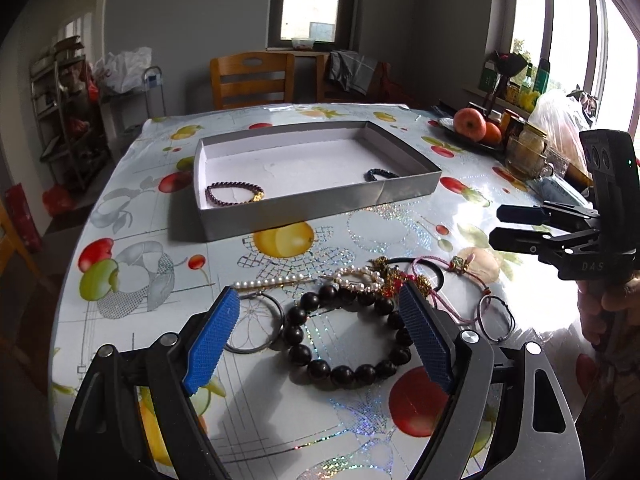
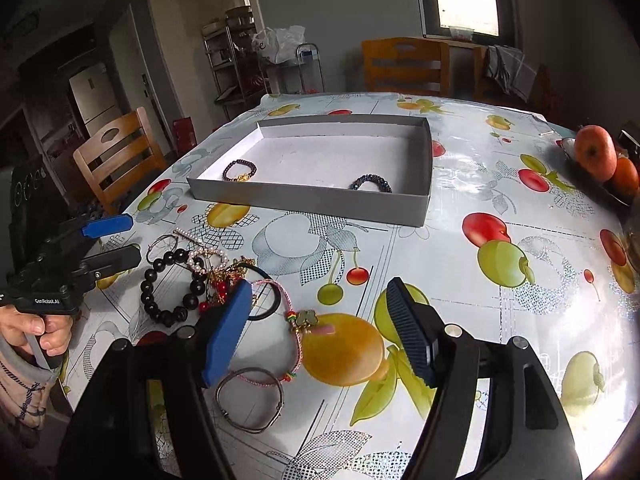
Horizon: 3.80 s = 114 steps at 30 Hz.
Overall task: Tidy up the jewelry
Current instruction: 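Move both open tools back over the jewelry pile, then grasp the red bead charm with the left tool while the right grasps the pink cord bracelet, then carry the charm and pink bracelet into the box and open both tools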
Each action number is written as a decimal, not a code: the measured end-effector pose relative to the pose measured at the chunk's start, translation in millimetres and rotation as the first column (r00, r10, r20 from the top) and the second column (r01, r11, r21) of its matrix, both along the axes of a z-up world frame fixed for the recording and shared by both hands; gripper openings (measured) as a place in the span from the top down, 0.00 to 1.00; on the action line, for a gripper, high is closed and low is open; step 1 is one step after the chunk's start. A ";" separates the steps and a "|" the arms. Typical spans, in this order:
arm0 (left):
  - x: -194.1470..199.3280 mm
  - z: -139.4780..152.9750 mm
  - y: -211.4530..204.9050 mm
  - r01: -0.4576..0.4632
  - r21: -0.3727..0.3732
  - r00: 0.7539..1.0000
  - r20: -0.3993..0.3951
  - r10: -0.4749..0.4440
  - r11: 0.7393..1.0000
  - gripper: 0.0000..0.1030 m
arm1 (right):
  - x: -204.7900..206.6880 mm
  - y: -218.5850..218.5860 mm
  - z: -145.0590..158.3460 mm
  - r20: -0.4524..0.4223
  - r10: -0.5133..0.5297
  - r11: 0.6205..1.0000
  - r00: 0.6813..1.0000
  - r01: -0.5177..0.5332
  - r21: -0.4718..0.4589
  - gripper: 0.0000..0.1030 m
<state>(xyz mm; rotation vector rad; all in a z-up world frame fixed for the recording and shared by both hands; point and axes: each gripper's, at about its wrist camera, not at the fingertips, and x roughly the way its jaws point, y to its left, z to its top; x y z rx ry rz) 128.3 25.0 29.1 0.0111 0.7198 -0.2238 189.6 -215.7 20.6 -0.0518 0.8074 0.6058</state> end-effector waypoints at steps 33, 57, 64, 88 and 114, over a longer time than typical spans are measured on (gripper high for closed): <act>-13.5 -3.6 -11.0 0.047 0.031 0.999 0.003 -0.047 0.998 0.20 | -26.5 76.3 -36.0 -0.072 0.204 0.964 0.976 -0.213 -0.157 0.90; 14.0 -19.1 -74.3 0.191 0.151 0.981 -0.048 -0.186 0.970 0.38 | -5.7 18.7 6.6 0.022 0.059 0.998 0.998 -0.059 0.014 0.97; 29.8 -24.3 -82.9 0.198 0.206 0.980 -0.063 -0.188 0.958 0.38 | -7.5 11.7 2.3 0.013 0.055 0.998 0.998 -0.056 0.022 0.97; 8.3 26.3 -69.7 0.197 0.098 0.977 0.064 -0.204 0.975 0.65 | -9.7 5.9 15.9 0.034 0.053 0.997 0.998 -0.055 0.061 0.97; 45.9 112.1 -31.4 0.120 0.061 0.974 0.188 -0.129 0.991 0.65 | 25.2 20.9 124.3 0.233 0.049 0.996 0.971 -0.066 0.062 0.98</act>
